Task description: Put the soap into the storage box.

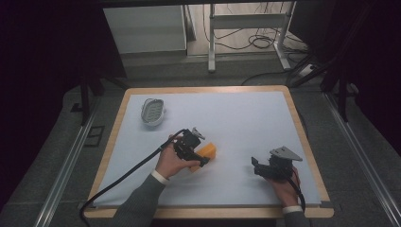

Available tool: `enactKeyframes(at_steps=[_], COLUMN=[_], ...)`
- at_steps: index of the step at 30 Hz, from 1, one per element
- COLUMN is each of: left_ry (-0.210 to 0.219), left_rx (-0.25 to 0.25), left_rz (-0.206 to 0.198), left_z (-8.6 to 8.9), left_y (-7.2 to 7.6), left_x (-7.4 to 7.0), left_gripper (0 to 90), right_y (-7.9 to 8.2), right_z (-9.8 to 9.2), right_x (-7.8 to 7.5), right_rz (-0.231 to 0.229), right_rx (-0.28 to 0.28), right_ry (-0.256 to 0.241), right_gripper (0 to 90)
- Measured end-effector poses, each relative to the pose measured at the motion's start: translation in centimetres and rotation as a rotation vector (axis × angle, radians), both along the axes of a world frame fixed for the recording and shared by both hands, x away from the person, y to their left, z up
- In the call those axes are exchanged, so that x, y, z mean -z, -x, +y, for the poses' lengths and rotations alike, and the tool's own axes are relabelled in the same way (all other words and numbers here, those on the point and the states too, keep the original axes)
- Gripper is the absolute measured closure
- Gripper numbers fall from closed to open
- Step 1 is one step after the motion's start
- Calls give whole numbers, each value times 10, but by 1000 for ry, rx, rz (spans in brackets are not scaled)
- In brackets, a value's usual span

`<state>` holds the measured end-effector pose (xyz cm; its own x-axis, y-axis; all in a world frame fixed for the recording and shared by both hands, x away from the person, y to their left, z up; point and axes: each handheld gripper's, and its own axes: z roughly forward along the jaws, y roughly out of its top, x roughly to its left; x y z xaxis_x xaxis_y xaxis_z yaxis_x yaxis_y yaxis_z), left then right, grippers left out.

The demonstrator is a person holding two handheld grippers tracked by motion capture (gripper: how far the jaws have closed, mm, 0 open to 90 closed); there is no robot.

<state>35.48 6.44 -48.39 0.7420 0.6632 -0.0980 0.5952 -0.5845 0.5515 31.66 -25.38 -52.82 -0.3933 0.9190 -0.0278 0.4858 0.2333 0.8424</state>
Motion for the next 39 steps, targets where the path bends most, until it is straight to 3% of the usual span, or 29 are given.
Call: enactKeyframes(at_steps=[2, 6, 11, 20, 26, 30, 39], left_ry=[-27, -10, -39, -38, -26, -4, 20], left_rx=[2, 13, 4, 20, 14, 10, -3], left_rz=[-2, 2, 0, 10, -3, 17, -6], left_z=[-3, -9, -10, -11, -10, -6, 3], left_y=[0, 1, 0, 0, 0, -2, -1], left_x=[1, 1, 5, 9, 9, 8, 1], left_gripper=[242, 274, 334, 591, 608, 610, 611], right_y=[0, 0, 0, 0, 0, 0, -1], right_z=[0, 0, -1, -1, -1, -1, -2], right_x=[0, 0, 0, 0, 0, 0, 0], right_rz=[0, -1, 3, 4, 4, 4, 4], right_rx=[1, 2, 1, 2, 1, 1, 2], right_ry=[0, 1, -8, -9, -10, -13, -13], right_gripper=[99, 99, 99, 99, 99, 99, 98])
